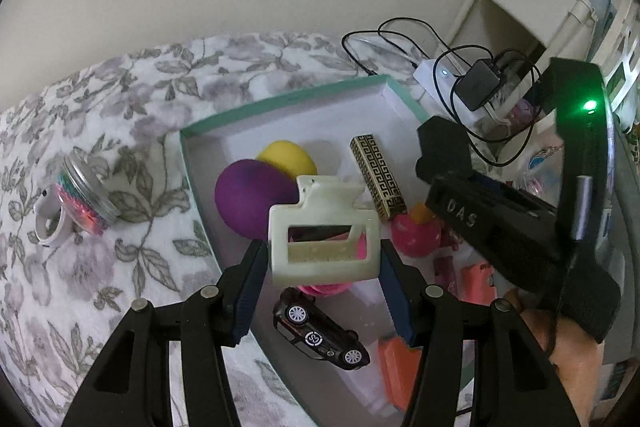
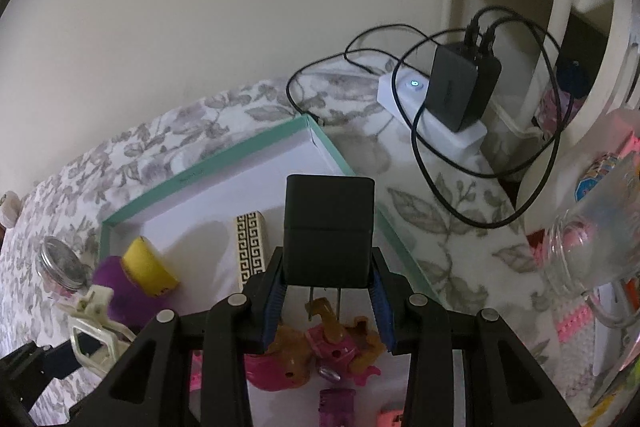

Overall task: Organize rigid objects
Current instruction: 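Carry the claw clip and charger into the tray and open both tools, then withdraw both tools from the tray toward the white smartwatch and bead jar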

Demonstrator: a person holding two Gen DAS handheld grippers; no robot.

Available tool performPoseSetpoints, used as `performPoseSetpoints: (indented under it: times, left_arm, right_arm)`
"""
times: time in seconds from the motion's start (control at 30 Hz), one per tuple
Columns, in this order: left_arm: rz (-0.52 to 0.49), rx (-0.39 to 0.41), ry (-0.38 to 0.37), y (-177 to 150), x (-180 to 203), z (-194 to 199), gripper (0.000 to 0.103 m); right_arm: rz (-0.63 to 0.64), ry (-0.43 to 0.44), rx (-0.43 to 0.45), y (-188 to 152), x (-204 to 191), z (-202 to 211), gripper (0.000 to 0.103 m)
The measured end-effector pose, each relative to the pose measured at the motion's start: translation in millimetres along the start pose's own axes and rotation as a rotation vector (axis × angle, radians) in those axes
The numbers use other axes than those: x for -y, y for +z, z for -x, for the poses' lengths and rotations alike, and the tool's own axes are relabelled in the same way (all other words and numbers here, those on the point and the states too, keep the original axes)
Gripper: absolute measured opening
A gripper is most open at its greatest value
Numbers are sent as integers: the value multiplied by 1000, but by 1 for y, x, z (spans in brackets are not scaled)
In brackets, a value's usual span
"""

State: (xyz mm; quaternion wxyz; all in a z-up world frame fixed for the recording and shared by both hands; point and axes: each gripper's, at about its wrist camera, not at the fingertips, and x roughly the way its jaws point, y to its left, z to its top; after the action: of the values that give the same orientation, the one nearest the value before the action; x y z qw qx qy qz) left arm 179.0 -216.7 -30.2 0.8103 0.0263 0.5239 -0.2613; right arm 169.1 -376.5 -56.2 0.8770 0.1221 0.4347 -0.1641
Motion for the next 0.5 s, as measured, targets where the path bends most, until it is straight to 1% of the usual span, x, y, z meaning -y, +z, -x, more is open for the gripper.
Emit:
performPoseSetpoints:
  times: [0.1,0.2,0.37,0.4,0.43,0.47,0.5]
  left_arm:
    - [3,-19,14,-1,-1,-6,57]
    - [16,-31,3,-1,-3,-8,58]
    - [18,-38,4,0,-3,-8,58]
    - [21,-42,2,0,-4,-8,60]
    - [24,-44,-1,0,-4,-8,61]
    - [27,-43,-6,1,-5,-7,65]
    - [31,-41,-9,1,-6,-6,67]
  right_arm:
    - [9,-3,-27,-2,-1,-5,41]
    - [17,-12,-30,-2,-3,-5,42]
    - [25,-15,-42,0,-4,-4,43]
    - [30,-15,-42,1,-4,-4,46]
    - [33,-17,-40,1,-5,-3,52]
    - [36,-18,-37,2,-5,-1,55]
    - [39,-17,-32,3,-5,1,57]
